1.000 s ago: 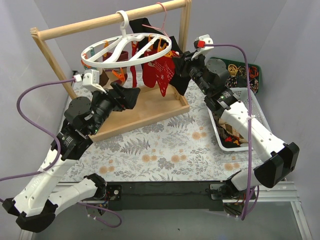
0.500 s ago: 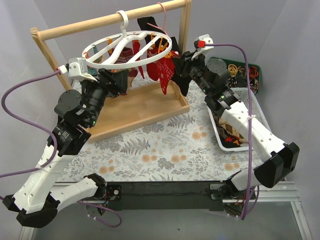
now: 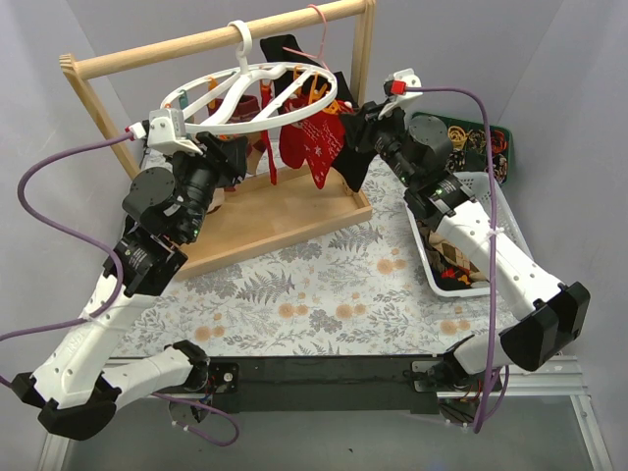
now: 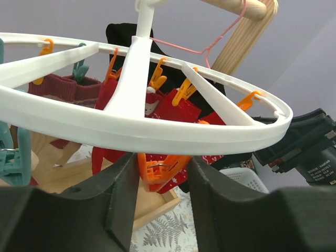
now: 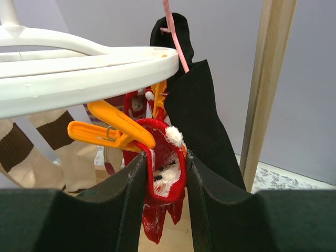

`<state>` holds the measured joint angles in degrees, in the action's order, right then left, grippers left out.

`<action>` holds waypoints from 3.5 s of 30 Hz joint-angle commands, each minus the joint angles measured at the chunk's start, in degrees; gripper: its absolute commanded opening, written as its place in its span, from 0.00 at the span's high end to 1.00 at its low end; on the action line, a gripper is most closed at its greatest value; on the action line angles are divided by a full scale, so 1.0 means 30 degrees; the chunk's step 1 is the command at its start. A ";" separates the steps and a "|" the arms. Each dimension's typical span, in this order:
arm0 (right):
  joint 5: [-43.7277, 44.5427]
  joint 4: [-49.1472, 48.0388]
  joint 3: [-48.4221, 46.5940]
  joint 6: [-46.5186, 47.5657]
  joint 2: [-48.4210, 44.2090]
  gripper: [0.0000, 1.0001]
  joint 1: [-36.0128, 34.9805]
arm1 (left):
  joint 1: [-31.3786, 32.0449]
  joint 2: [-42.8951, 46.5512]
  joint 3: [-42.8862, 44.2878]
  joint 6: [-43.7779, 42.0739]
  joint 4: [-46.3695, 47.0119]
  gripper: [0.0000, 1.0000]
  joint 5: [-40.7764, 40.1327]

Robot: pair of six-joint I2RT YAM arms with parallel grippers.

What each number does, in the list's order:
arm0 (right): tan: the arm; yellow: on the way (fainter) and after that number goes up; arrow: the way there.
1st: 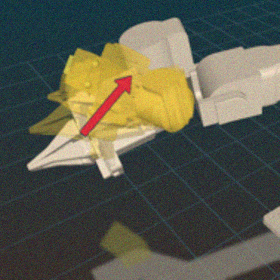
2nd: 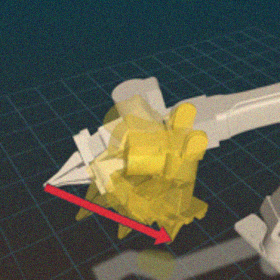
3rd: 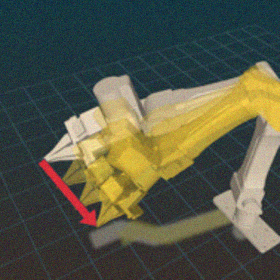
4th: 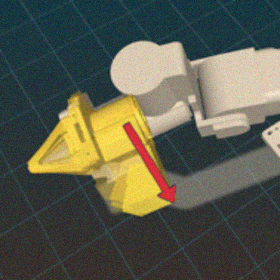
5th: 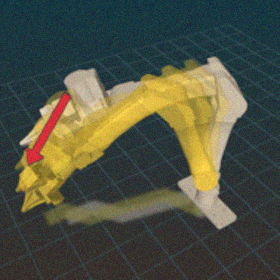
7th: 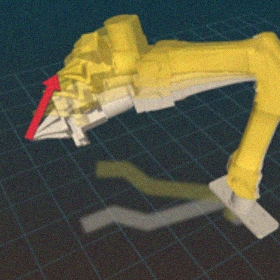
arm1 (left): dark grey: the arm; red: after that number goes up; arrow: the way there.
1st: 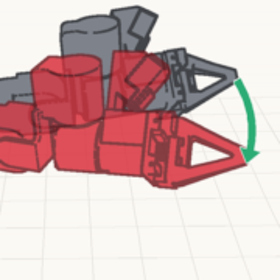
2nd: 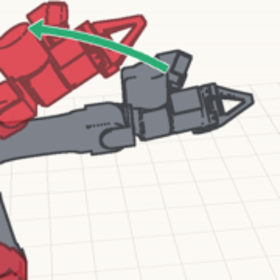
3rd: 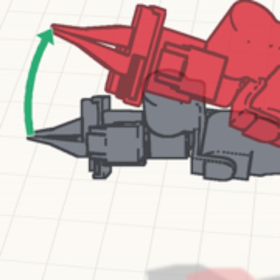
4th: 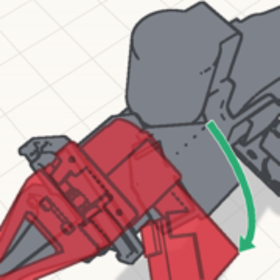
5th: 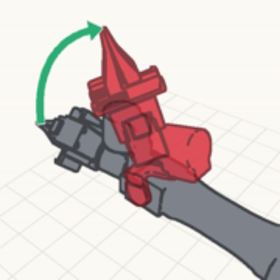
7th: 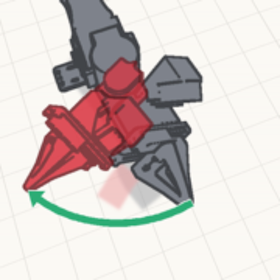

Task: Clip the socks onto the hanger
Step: Open the clamp at the hanger, then adjust the sock in the bin.

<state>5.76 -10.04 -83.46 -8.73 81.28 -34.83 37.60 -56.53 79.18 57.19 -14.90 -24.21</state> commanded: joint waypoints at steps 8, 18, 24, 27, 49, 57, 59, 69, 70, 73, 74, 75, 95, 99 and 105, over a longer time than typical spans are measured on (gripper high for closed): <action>-0.0162 -0.0550 0.1072 0.0274 -0.2099 0.54 0.0155 | -0.0054 -0.0491 0.0883 -0.0284 -0.0221 0.85 0.0802; -0.1681 0.1647 0.2184 0.1006 -0.5439 0.35 0.0155 | -0.0054 -0.1047 0.0971 0.0624 -0.0601 1.00 0.1593; -0.1838 0.4631 0.3063 0.1679 -0.7488 0.27 0.0155 | -0.0054 -0.1546 0.0913 0.1356 -0.1420 1.00 0.1419; 0.1085 0.7028 0.3996 0.1885 -0.8250 0.25 0.0213 | -0.0054 -0.1722 0.0767 0.1533 -0.1918 1.00 0.1068; 0.0309 1.2256 0.6523 0.0885 -0.3103 0.33 1.0027 | -0.0054 -0.2191 0.2289 0.2002 -0.5581 1.00 -0.0339; -0.1301 1.1522 0.3214 0.3752 0.3191 0.48 1.0203 | -0.0054 -0.2249 0.2845 0.2294 -0.6401 1.00 0.0012; -0.1771 1.1463 0.2452 0.3994 0.4221 0.49 1.0203 | -0.0054 -0.2337 0.3021 0.2324 -0.6548 1.00 0.0100; -0.1394 1.1288 0.2067 0.4522 0.8851 0.48 1.0203 | -0.0054 -0.2513 0.3344 0.2470 -0.7251 1.00 0.0159; -0.1334 1.1229 0.2155 0.4522 0.9030 0.48 1.0203 | -0.0054 -0.2513 0.3373 0.2470 -0.7281 1.00 0.0159; -0.1012 1.1170 0.2449 0.4522 0.9587 0.58 1.0203 | -0.0054 -0.2543 0.3344 0.2441 -0.7339 1.00 0.0100; -0.0954 1.1170 0.2536 0.4493 0.9559 0.64 1.0203 | -0.0054 -0.2542 0.3344 0.2412 -0.7369 1.00 0.0100; -0.0953 1.1170 0.2595 0.4493 0.9443 0.70 1.0203 | -0.0054 -0.2542 0.3344 0.2441 -0.7398 1.00 0.0071; -0.2730 1.0909 0.5314 0.3059 0.1745 0.99 1.0174 | -0.0054 -0.2513 0.3344 0.2382 -0.7281 1.00 0.0071; -0.3852 0.9676 0.6432 0.3057 -0.0194 0.99 1.0203 | -0.0054 -0.2542 0.3431 0.2382 -0.7281 1.00 0.0159; -0.5551 0.9003 0.6492 0.3057 -0.2362 0.99 1.0174 | -0.0054 -0.2542 0.3432 0.2558 -0.7222 1.00 0.0451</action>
<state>-5.54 21.71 -63.68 1.21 79.02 -4.49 37.60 -64.40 87.83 64.62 -34.50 -24.08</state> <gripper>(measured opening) 0.041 0.286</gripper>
